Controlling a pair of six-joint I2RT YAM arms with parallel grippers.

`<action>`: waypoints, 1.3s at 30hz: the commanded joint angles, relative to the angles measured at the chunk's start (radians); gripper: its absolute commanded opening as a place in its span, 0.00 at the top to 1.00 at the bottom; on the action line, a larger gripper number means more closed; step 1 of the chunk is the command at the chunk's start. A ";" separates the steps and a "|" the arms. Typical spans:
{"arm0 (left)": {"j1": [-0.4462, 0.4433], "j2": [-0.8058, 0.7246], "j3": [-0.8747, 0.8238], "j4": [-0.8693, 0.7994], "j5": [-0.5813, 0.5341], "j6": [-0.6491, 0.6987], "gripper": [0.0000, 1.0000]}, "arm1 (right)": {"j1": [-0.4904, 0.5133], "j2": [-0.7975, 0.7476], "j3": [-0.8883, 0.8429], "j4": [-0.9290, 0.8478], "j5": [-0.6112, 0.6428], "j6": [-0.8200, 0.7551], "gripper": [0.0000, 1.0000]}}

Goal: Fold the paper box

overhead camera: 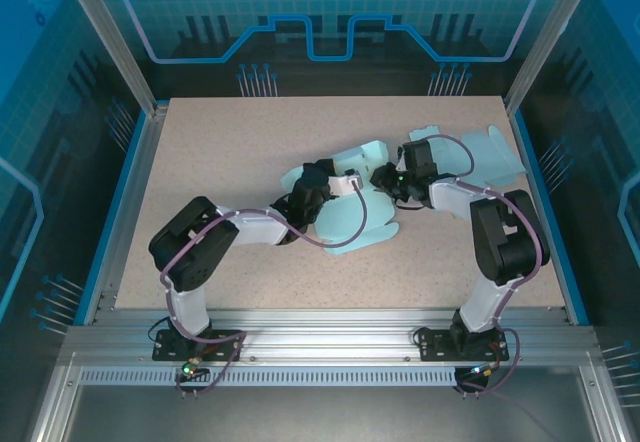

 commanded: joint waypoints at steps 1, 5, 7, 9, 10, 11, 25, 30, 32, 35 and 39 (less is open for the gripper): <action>-0.027 0.039 0.039 0.023 0.003 0.044 1.00 | 0.037 -0.007 0.018 0.084 0.059 0.072 0.75; -0.029 0.052 0.050 0.035 -0.006 0.046 1.00 | 0.057 -0.039 -0.037 0.154 0.133 0.125 0.83; -0.030 0.056 0.058 0.037 -0.015 0.042 1.00 | 0.067 -0.057 -0.062 0.170 0.171 0.132 0.83; -0.029 0.058 0.069 0.031 -0.026 0.033 1.00 | 0.082 -0.080 -0.093 0.199 0.216 0.126 0.78; -0.030 0.058 0.075 0.027 -0.033 0.030 1.00 | 0.090 -0.091 -0.103 0.211 0.235 0.120 0.77; -0.029 0.062 0.084 0.019 -0.042 0.023 1.00 | 0.098 -0.100 -0.137 0.239 0.252 0.109 0.77; -0.020 0.081 0.138 -0.023 -0.080 -0.018 1.00 | 0.130 -0.157 -0.229 0.281 0.282 -0.050 0.76; -0.020 0.070 0.139 -0.033 -0.067 -0.038 1.00 | 0.133 -0.133 -0.213 0.324 0.212 -0.095 0.76; -0.020 0.074 0.140 -0.033 -0.065 -0.038 1.00 | 0.136 -0.123 -0.207 0.331 0.193 -0.108 0.76; -0.021 0.075 0.135 -0.020 -0.062 -0.034 1.00 | 0.135 -0.115 -0.202 0.325 0.181 -0.119 0.75; -0.019 0.078 0.118 0.013 -0.056 -0.016 1.00 | 0.132 -0.124 -0.211 0.317 0.179 -0.135 0.74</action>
